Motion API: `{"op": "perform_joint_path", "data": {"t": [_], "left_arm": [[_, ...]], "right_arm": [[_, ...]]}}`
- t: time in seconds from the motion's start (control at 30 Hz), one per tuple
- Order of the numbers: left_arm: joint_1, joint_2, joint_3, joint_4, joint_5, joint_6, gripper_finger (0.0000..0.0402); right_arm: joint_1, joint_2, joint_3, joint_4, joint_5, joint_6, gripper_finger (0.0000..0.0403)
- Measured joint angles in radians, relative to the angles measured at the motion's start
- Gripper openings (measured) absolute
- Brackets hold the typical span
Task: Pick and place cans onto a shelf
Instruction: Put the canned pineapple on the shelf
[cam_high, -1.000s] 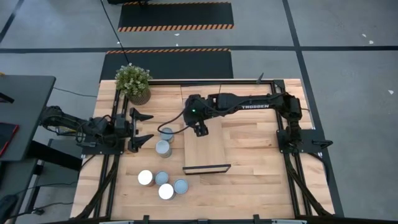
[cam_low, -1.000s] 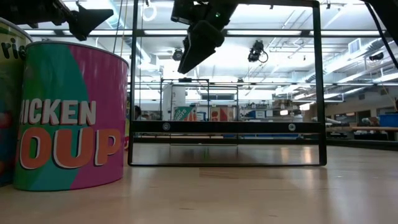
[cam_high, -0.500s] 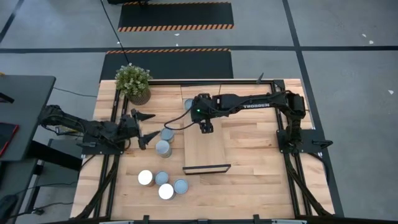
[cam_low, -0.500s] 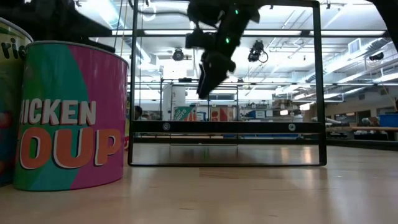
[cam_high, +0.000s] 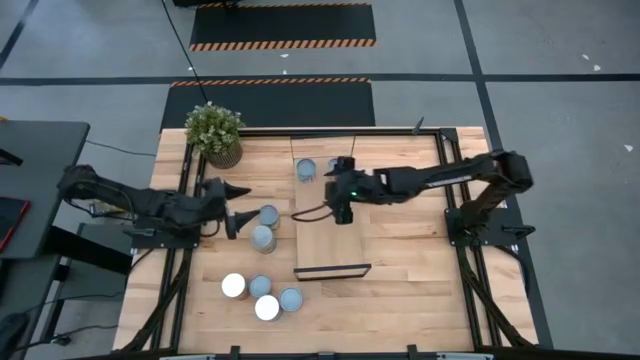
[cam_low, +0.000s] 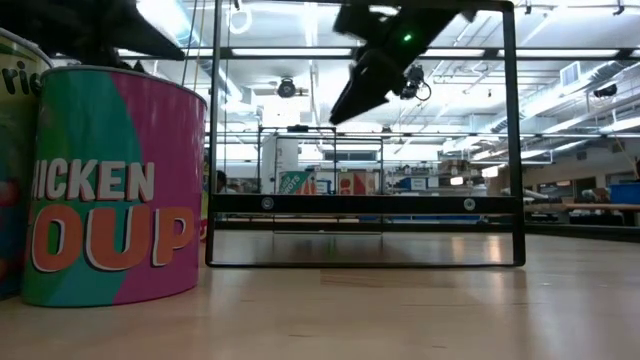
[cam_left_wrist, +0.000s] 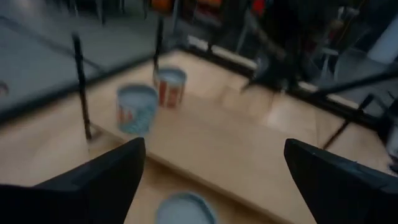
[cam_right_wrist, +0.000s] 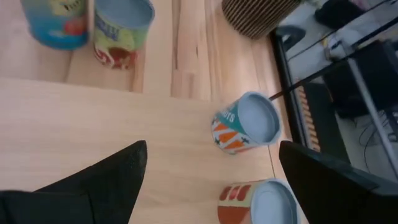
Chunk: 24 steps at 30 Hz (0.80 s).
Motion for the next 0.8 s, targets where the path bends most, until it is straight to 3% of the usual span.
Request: {"op": "perform_joint_path", "data": {"t": [0.23, 0.4, 0.7, 0.8], "left_arm": [[-0.025, 0.208, 0.102, -0.070, 0.283, -0.054, 0.0378], [-0.063, 0.333, 0.230, -0.334, 0.298, -0.187, 0.0377], [-0.229, 0.548, 0.522, -0.574, 0.338, -0.412, 0.0377], [-0.303, 0.607, 0.594, -0.639, 0.394, -0.533, 0.0377]], "right_arm": [[0.033, -0.116, -0.099, 0.037, 0.002, 0.007, 0.0373], [0.040, -0.164, -0.168, 0.080, 0.002, 0.008, 0.0373], [0.040, -0.191, -0.232, 0.148, 0.002, -0.017, 0.0373], [0.040, -0.186, -0.232, 0.154, 0.002, -0.038, 0.0373]]}}
